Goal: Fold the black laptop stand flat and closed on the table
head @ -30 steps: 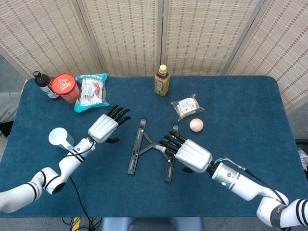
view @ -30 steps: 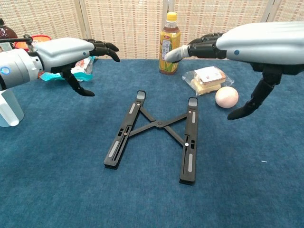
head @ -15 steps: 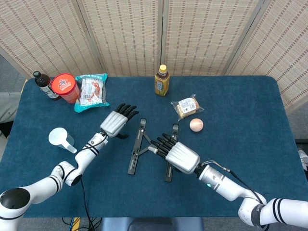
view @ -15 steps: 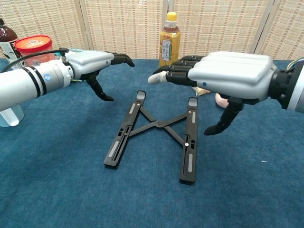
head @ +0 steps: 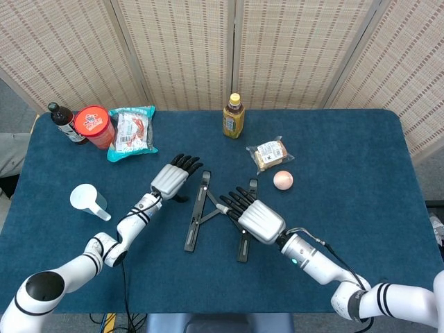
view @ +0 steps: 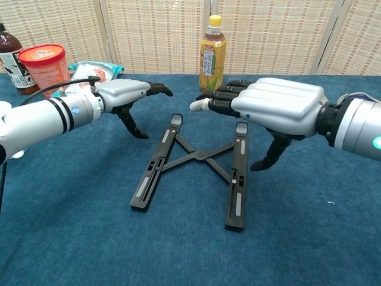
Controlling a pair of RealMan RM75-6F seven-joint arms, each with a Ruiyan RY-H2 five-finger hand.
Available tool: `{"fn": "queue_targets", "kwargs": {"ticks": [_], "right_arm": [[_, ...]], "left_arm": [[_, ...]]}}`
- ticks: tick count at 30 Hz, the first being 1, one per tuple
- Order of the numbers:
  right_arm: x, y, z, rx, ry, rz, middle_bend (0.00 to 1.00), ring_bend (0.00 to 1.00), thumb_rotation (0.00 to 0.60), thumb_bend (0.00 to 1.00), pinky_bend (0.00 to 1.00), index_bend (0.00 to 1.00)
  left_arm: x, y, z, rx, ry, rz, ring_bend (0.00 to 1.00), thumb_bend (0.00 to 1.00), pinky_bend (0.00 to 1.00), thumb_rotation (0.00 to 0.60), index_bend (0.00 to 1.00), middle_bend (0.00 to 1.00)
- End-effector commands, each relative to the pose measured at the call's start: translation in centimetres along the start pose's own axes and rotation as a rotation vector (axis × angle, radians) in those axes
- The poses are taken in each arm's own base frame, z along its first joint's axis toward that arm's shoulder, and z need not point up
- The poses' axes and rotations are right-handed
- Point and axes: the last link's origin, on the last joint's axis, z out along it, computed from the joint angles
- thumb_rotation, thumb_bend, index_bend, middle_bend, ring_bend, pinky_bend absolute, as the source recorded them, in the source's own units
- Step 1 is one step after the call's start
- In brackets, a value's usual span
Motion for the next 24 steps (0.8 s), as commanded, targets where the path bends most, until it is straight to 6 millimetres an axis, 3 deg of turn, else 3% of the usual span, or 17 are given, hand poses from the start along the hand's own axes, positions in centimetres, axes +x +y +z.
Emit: {"fn": "queue_targets", "kwargs": {"ticks": [1, 12, 24], "right_arm": [[-0.4, 0.0, -0.1, -0.004, -0.011, -0.005, 0.00, 0.00, 0.600, 0.00, 0.00, 0.00], [-1.4, 0.2, -0.4, -0.016, -0.033, -0.047, 0.00, 0.00, 0.600, 0.00, 0.00, 0.00], [-3.5, -0.1, 0.7, -0.010, -0.040, -0.107, 0.00, 0.00, 0.600, 0.00, 0.00, 0.00]], "left_arm": [[-0.3, 0.2, 0.2, 0.000, -0.006, -0.007, 0.00, 0.13, 0.00, 0.600, 0.07, 0.04], [-1.1, 0.6, 0.8, 0.005, -0.018, -0.023, 0.00, 0.13, 0.00, 0.600, 0.07, 0.04], [-1.4, 0.4, 0.8, 0.008, -0.021, -0.033, 0.00, 0.13, 0.00, 0.600, 0.07, 0.04]]}}
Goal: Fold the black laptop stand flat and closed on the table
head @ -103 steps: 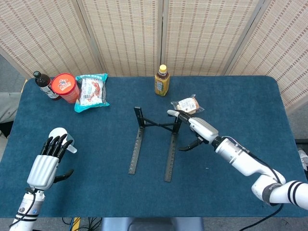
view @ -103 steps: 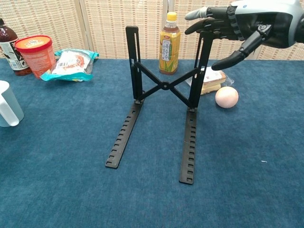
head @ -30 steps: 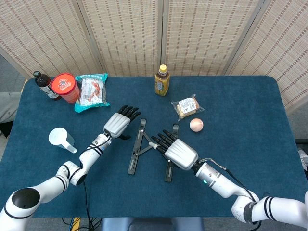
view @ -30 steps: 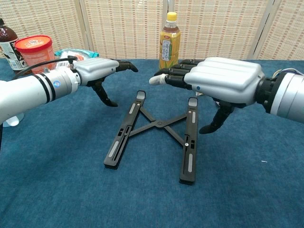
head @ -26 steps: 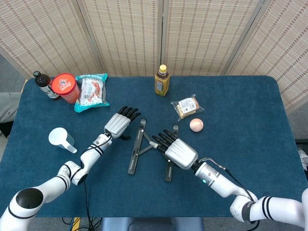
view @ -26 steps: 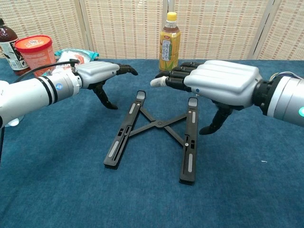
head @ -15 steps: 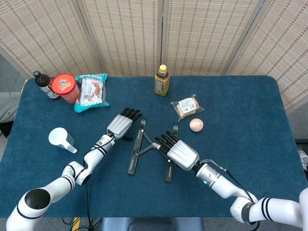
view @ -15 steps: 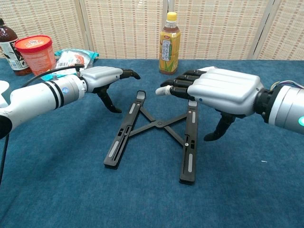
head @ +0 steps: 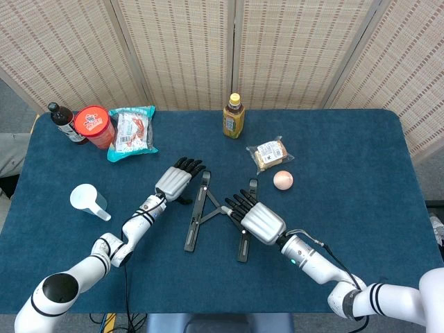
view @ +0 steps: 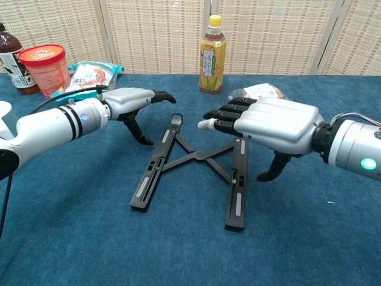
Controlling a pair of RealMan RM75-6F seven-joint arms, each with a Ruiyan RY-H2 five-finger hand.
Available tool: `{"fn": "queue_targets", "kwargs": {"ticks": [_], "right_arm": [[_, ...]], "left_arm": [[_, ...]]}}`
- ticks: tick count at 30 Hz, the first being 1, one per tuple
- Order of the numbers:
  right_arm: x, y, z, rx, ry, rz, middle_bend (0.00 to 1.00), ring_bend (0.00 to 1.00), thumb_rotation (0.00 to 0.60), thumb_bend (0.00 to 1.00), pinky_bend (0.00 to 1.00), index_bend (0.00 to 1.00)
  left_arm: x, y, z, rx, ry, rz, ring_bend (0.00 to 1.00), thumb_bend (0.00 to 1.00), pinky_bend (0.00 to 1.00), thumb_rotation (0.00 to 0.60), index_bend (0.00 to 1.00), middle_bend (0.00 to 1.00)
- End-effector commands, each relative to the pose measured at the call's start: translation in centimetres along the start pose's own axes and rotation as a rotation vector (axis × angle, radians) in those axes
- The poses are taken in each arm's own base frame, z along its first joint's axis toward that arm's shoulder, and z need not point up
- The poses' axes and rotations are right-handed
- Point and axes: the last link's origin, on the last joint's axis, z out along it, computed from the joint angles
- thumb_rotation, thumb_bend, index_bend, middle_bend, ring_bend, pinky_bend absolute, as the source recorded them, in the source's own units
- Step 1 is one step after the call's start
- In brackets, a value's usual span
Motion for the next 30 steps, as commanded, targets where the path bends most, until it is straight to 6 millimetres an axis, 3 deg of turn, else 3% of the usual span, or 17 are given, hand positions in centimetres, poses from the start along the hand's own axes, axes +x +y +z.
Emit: {"fn": "queue_targets", "kwargs": {"ticks": [1, 13, 30], "right_arm": [[-0.6, -0.3, 0.3, 0.005, 0.008, -0.014, 0.00, 0.00, 0.600, 0.00, 0.00, 0.00], [-2.0, -0.9, 1.4, 0.017, 0.060, -0.040, 0.00, 0.00, 0.600, 0.00, 0.00, 0.00], [-3.3, -0.9, 1.2, 0.027, 0.089, -0.060, 0.00, 0.00, 0.600, 0.00, 0.00, 0.00]], "left_arm": [[0.0, 0.0, 0.0, -0.001, -0.002, 0.000, 0.00, 0.13, 0.00, 0.600, 0.07, 0.04], [-0.4, -0.1, 0.1, 0.006, -0.008, -0.013, 0.00, 0.13, 0.00, 0.600, 0.07, 0.04], [-0.8, -0.1, 0.1, 0.019, -0.015, -0.038, 0.00, 0.13, 0.00, 0.600, 0.07, 0.04]]}}
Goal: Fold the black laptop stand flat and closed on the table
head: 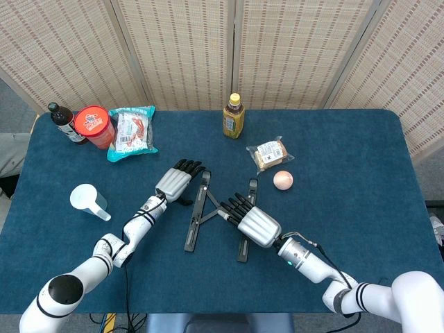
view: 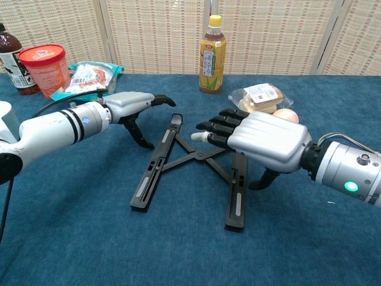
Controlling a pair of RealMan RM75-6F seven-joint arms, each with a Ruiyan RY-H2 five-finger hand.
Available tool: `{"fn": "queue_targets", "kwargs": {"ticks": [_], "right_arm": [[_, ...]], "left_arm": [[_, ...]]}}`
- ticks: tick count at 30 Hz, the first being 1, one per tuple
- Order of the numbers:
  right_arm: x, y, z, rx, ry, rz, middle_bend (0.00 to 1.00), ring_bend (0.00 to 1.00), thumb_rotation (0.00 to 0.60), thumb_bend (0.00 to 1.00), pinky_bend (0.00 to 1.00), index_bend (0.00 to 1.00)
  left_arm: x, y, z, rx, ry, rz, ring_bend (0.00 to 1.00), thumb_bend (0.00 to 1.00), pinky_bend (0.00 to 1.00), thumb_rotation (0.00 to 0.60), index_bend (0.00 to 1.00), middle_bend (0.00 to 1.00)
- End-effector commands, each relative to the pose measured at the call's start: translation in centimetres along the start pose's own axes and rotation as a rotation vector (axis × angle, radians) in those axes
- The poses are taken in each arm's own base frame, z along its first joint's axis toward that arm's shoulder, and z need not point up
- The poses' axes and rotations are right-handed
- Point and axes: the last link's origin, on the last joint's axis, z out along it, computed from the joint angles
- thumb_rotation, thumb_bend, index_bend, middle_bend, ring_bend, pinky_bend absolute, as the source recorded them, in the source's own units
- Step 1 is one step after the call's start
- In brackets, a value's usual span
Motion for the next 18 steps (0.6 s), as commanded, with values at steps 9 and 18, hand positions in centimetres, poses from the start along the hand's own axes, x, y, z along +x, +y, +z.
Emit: {"fn": "queue_targets", "kwargs": {"ticks": [9, 18], "right_arm": [[-0.7, -0.4, 1.1, -0.014, 0.044, -0.010, 0.00, 0.00, 0.600, 0.00, 0.00, 0.00], [-0.8, -0.9, 1.8, -0.007, 0.076, -0.016, 0.00, 0.00, 0.600, 0.00, 0.00, 0.00]], "left_arm": [[-0.1, 0.0, -0.1, 0.004, -0.002, -0.016, 0.00, 0.13, 0.00, 0.600, 0.07, 0.04], [-0.3, 0.1, -0.1, 0.002, -0.006, -0.019, 0.00, 0.13, 0.00, 0.600, 0.07, 0.04]]}}
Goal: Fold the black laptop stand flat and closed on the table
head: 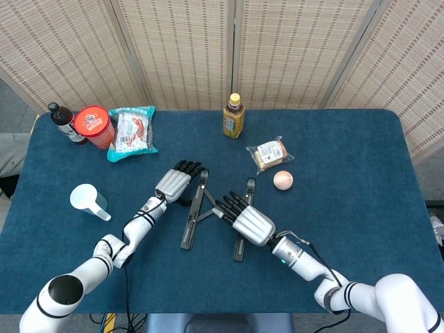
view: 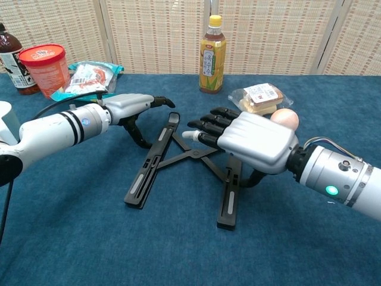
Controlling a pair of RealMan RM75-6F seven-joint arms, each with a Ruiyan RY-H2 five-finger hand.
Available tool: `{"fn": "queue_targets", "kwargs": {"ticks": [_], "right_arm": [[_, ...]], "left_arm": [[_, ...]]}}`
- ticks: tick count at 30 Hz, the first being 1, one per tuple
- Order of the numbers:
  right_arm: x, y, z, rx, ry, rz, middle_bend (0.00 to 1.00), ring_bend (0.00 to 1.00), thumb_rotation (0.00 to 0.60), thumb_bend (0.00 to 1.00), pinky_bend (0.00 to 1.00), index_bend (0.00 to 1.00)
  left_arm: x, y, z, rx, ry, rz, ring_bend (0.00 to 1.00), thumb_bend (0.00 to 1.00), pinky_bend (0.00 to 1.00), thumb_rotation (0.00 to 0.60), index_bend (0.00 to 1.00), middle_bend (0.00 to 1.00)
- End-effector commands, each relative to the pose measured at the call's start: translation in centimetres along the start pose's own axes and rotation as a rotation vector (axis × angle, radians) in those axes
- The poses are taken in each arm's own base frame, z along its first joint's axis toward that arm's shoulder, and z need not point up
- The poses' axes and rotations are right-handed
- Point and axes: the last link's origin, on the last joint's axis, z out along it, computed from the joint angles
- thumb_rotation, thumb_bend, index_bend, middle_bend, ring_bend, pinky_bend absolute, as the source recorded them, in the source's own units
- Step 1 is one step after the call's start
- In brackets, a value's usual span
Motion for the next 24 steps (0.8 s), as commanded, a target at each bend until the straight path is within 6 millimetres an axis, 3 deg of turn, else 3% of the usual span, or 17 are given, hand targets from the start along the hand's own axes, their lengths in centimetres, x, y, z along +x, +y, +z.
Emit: {"fn": "queue_targets", "kwargs": {"ticks": [1, 24], "right_arm": [[0.0, -0.2, 0.2, 0.003, 0.011, 0.003, 0.00, 0.00, 0.600, 0.00, 0.00, 0.00], [1.2, -1.4, 3.3, 0.000, 0.135, -0.011, 0.00, 0.00, 0.600, 0.00, 0.00, 0.00]], "left_arm": [[0.0, 0.0, 0.0, -0.002, 0.000, 0.001, 0.00, 0.13, 0.00, 0.600, 0.07, 0.04], [0.1, 0.7, -0.1, -0.034, 0.008, 0.003, 0.00, 0.13, 0.00, 0.600, 0.07, 0.04]]}}
